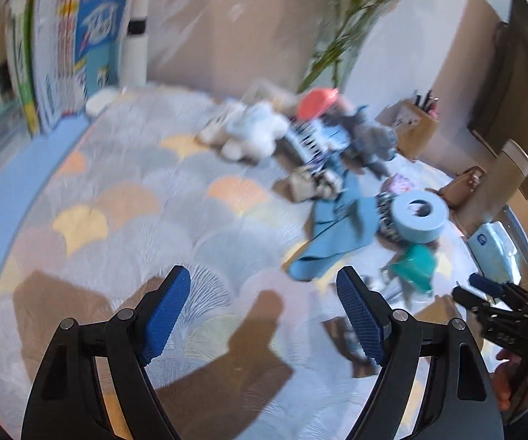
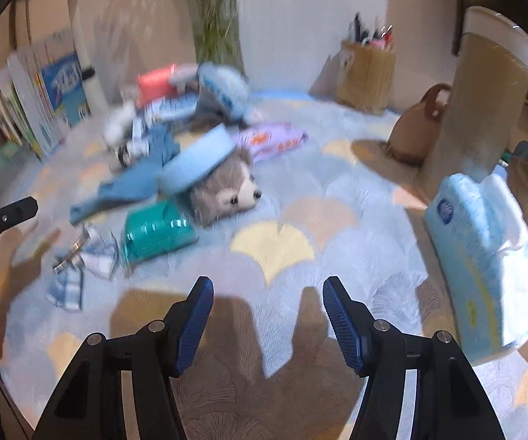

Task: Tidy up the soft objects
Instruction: 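Bring both open tools back over the cluttered table, then grasp the plaid hair bow with the left tool while the right tool reaches the green pouch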

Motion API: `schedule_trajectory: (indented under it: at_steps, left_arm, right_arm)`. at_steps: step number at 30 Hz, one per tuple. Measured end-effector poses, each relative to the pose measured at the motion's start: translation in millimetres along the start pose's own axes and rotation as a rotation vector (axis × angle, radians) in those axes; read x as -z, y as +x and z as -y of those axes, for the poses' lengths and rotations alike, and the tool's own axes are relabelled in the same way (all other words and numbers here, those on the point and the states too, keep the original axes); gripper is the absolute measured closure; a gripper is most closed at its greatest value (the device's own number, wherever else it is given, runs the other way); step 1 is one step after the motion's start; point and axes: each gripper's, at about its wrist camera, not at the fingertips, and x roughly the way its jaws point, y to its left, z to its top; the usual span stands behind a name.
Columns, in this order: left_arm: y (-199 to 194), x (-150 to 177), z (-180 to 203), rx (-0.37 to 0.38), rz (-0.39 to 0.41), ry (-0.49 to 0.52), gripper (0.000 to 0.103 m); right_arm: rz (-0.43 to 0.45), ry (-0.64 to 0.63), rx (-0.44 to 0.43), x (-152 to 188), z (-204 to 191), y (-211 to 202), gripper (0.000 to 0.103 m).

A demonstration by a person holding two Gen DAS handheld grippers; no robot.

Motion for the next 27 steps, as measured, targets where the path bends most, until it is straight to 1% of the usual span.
schedule_trajectory:
  at_steps: [2,3,4,8,11,15,17,18,19,21,22,24,26,27]
  left_arm:
    - [6,4,-6,0.003,-0.032,-0.034,0.022]
    - [6,3,-7,0.016,-0.034,-0.041,0.022]
    - [5,3,-8,0.019,-0.025,-0.044,0.022]
    - [4,5,-6,0.003,-0.029,-0.042,0.022]
    - [3,7,-6,0.011,-0.028,-0.030,0.022]
    - [2,6,-5,0.022,-0.024,-0.022,0.022]
    - [0,5,0,0.037,-0.031,0.004,0.022]
    - [-2,5,3,0.047,-0.030,0.014,0.022]
    - [-6,6,8,0.070,-0.031,0.034,0.022]
    - [-9,9,20,0.131,-0.051,0.077,0.022]
    - [-9,12,29,0.162,-0.070,0.112,0.022]
    - [-4,18,45,0.191,-0.119,0.192,0.022]
    - [6,25,64,0.177,-0.167,0.285,0.022]
    - [9,26,70,0.164,-0.174,0.316,0.022]
  right_arm:
    - [0.032,-0.020,-0.007,-1,-1,-4,0.040]
    - [0.026,-0.023,-0.010,0,-1,-2,0.031]
    - [0.013,-0.024,-0.008,0,0,1,0.025]
    - [-0.027,-0.047,-0.008,-1,-6,8,0.025]
    - [-0.043,-0.069,0.014,0,-10,11,0.025]
    - [-0.032,-0.079,0.037,2,-14,9,0.025]
    - [-0.025,-0.058,0.041,2,-12,7,0.025]
    - [-0.033,-0.038,0.025,1,-10,7,0.025]
    - [-0.049,-0.006,-0.020,1,-9,7,0.025]
    - [-0.080,0.090,-0.182,0,-4,8,0.024]
    - [-0.079,0.136,-0.243,-1,-3,8,0.019]
    - [-0.084,0.194,-0.316,-5,-5,10,0.018]
    - [-0.111,0.243,-0.361,-12,-8,17,0.018]
    - [-0.121,0.261,-0.363,-16,-10,20,0.018]
